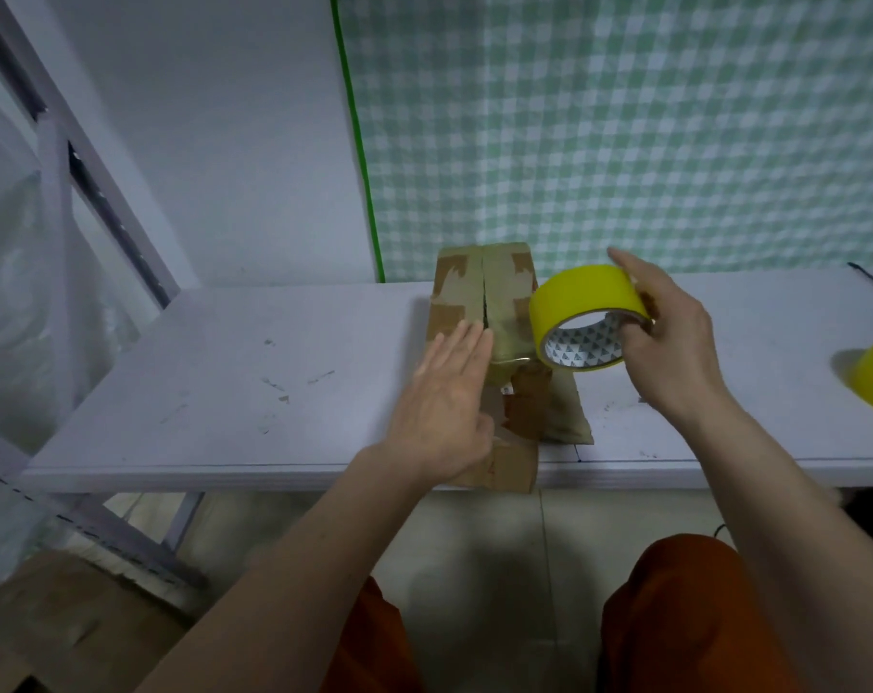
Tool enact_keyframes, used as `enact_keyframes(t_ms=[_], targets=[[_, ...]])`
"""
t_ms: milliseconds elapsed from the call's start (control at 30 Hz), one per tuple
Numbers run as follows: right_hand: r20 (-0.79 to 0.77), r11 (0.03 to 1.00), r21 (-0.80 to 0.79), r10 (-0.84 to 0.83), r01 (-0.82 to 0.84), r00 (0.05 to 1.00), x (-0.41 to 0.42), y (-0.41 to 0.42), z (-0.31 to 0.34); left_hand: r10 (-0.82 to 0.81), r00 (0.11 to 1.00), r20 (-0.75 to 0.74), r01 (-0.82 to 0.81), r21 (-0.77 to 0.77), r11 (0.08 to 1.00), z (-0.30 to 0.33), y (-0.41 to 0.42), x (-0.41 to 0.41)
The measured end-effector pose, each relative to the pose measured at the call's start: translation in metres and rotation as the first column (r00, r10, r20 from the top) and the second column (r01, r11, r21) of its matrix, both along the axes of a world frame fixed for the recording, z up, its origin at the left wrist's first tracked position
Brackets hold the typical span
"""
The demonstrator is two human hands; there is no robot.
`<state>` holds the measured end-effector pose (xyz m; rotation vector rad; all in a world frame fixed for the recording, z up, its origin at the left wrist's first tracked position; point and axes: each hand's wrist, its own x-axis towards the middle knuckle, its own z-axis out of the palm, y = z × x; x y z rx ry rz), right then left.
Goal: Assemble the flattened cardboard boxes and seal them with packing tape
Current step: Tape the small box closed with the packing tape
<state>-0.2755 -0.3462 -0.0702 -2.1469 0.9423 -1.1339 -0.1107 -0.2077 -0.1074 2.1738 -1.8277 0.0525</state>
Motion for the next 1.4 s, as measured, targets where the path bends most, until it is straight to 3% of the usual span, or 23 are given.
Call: enact_keyframes(t_ms=[267, 667, 833, 1167, 1267, 1333, 1400], targets=[[-0.145, 0.998, -0.025, -0.065, 0.062, 0.987, -0.034, -0.008, -0.027, -0.04, 0.999, -0.002, 0.04, -0.028, 0.999, -0.004, -0.004, -0.002], [-0.089, 0.998, 0.068, 0.025, -0.019, 0.996, -0.038, -0.022, -0.066, -0.013, 0.989, 0.145, 0.02, -0.047, 0.999, -0.007, -0.006, -0.011], [-0.282, 0.996, 0.046, -0.063, 0.079, 0.957, -0.056, -0.029, -0.082, 0.006, 0.989, 0.145, -0.002, -0.023, 1.0, -0.007, -0.007, -0.011], [-0.214, 0.984, 0.17, -0.008, 0.045, 0.977, -0.057, -0.042, -0.089, 0.101, 0.974, 0.202, -0.091, -0.058, 0.994, 0.031, -0.035, -0.012], [-0.17, 0.968, 0.25, 0.015, 0.028, 0.985, -0.052, -0.044, -0.087, -0.041, 0.981, 0.19, 0.06, -0.099, 0.993, 0.052, -0.077, -0.017], [-0.154, 0.959, 0.282, 0.031, 0.013, 0.988, -0.049, -0.047, -0.087, -0.206, 0.969, 0.136, 0.197, 0.077, 0.977, 0.058, -0.106, -0.028], [-0.139, 0.956, 0.292, 0.034, 0.008, 0.99, -0.05, -0.051, -0.087, -0.263, 0.961, 0.087, 0.22, 0.336, 0.916, 0.058, -0.127, -0.035]])
